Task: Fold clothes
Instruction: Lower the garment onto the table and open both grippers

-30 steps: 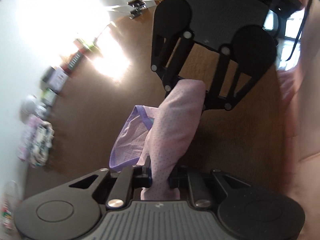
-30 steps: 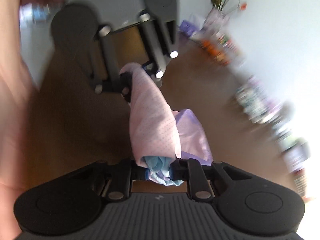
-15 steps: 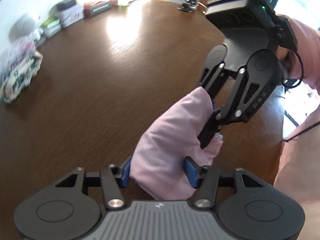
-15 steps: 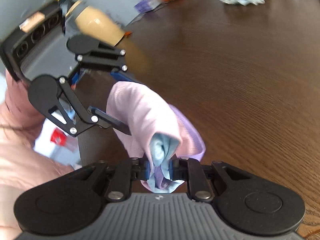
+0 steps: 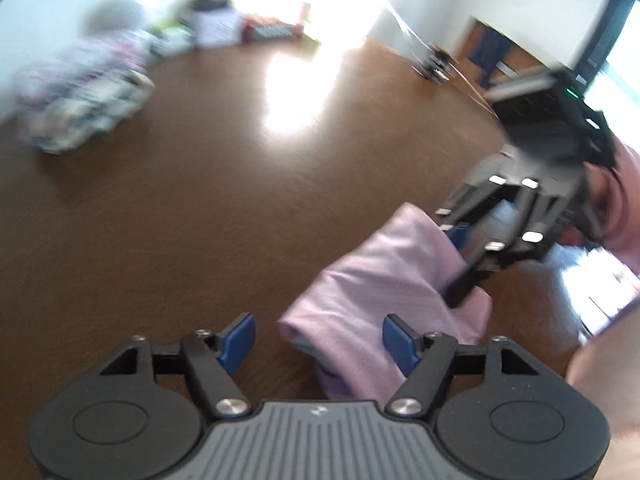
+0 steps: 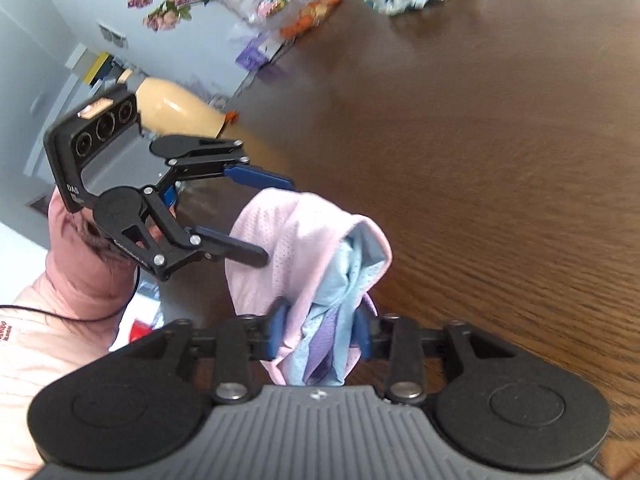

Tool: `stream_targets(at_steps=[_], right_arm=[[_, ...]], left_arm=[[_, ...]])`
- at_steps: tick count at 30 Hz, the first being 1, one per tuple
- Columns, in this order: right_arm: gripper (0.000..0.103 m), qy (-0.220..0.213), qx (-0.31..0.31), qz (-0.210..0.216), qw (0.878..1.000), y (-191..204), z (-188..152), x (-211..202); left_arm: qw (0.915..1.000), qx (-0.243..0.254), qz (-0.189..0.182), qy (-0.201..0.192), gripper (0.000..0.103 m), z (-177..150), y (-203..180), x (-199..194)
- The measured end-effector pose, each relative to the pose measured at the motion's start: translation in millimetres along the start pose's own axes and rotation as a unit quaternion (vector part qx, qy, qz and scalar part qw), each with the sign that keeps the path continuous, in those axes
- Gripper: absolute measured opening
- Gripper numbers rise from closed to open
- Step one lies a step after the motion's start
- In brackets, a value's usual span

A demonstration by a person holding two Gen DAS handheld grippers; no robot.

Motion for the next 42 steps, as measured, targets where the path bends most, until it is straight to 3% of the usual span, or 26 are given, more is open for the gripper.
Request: stream_targets(at_steps=[3, 5, 7, 8, 9, 10, 13, 15, 18, 23, 29, 33, 39, 42], right_arm=[[0.052, -0.058, -0.023, -0.071, 0.996, 9, -1, -23], [0.052, -0.103, -0.052, -0.124, 0.986, 24, -4, -33], [0.047, -0.137, -0.093, -0.165, 0.972, 45, -8, -32], [0.045, -0.150, -0.116, -0.181, 0.965, 58, -9, -27], [0.039, -0.158, -0.137, -0.191, 0.959, 69, -11, -19], [0.036, -0.159, -0.153, -0.201, 0.954, 75, -13, -10], [0.021, -0.151, -0.188, -0.236, 0.941, 83, -19, 21], [0.018, -0.138, -0.192, -0.258, 0.937, 77, -23, 38], [0.018, -0.133, -0.194, -0.269, 0.934, 68, -31, 48], [0.018, -0.137, -0.211, -0.270, 0.929, 63, -37, 51], [0.025, -0.178, -0.212, -0.270, 0.922, 81, -41, 31], [0.028, -0.196, -0.210, -0.296, 0.911, 80, -32, 28], [0.028, -0.153, -0.156, -0.303, 0.928, 55, -21, 46], [0.028, -0.153, -0.143, -0.297, 0.932, 47, -23, 49]], left_arm=[[0.9962, 0.026, 0.053, -0.064, 0.075, -1, -11, -25], [0.9908, 0.048, 0.089, -0.090, 0.073, -3, -23, -30], [0.9857, 0.067, 0.113, -0.106, 0.053, -4, -37, -25], [0.9851, 0.074, 0.113, -0.107, 0.029, -5, -44, -22], [0.9847, 0.079, 0.112, -0.107, 0.016, -7, -50, -18], [0.9837, 0.086, 0.115, -0.108, 0.014, -10, -55, -14], [0.9803, 0.101, 0.130, -0.108, 0.014, -22, -66, 3], [0.9817, 0.088, 0.128, -0.110, 0.014, -33, -63, 14], [0.9832, 0.062, 0.122, -0.121, 0.014, -39, -59, 23], [0.9783, 0.052, 0.141, -0.142, 0.012, -43, -65, 25], [0.9708, 0.065, 0.137, -0.186, 0.020, -47, -82, -11], [0.9713, 0.093, 0.150, -0.159, 0.019, -60, -97, -8], [0.9757, 0.077, 0.151, -0.139, 0.016, -73, -97, 9], [0.9779, 0.063, 0.143, -0.139, 0.015, -75, -92, 14]])
Point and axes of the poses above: each gripper's, at about its wrist camera, not at the fingertips, and x roughly the way its jaws point, y to its left, z to its top, the point moved 5 cm from there along x, roughly the way its jaws point, and after that the axes turned 7 degrees about y, right-handed, at the moved point
